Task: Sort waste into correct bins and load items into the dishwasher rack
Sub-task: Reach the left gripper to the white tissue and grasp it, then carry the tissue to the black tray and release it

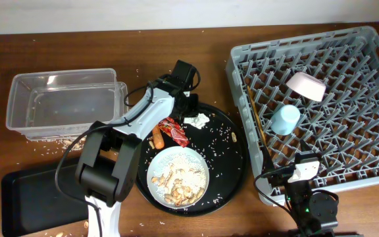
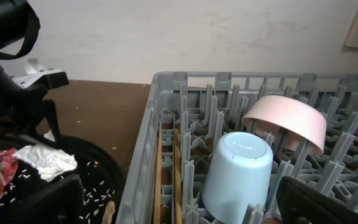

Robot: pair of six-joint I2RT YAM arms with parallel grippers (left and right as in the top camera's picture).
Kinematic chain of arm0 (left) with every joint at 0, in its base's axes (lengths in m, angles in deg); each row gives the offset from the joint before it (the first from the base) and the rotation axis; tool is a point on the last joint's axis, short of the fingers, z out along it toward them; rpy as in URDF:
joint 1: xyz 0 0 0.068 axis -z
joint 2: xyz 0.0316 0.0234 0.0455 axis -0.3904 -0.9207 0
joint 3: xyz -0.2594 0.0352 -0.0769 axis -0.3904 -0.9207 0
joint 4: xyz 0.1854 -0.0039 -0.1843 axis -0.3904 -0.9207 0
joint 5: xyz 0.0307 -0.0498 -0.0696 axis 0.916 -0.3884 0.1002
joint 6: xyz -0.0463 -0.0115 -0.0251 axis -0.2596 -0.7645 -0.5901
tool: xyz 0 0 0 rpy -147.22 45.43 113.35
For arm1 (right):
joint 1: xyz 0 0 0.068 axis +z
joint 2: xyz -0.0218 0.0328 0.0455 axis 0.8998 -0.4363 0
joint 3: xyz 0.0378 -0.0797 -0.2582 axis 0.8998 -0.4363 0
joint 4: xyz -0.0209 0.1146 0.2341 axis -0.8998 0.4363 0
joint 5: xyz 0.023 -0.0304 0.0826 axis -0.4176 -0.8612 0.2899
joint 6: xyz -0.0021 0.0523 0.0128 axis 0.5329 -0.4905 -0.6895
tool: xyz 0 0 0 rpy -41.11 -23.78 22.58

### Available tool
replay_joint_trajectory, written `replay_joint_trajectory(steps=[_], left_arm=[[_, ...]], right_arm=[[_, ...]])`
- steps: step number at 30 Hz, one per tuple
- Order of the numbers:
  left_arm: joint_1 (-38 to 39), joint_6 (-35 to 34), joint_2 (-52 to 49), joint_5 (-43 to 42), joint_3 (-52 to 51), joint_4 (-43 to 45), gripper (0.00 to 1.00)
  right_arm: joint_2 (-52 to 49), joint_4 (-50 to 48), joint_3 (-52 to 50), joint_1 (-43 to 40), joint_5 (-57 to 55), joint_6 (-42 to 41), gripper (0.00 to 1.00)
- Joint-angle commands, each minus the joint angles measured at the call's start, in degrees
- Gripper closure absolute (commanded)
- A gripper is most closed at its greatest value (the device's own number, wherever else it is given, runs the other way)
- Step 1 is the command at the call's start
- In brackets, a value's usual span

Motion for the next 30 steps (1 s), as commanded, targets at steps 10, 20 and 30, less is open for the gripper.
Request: replay_joint_trajectory(steps=[10,20,30], left_arm=[[-3.69,-0.39,4.17,0.31,4.24,-11.43,0.99],[-18.56,-0.76,28.06,4.44,7.78,-38.51,0.99],[-32.96,-11.58,37.46,12.70,-4.92,-49.81,0.99]], right_arm=[[0.48,-0.11,-0.52,-0.37,0.31,-0.24,0.02],[0.48,-0.11,-0.52,-0.37,0.31,-0.24,0.02],[0.48,-0.11,-0.52,-0.37,0.31,-0.24,0.02]])
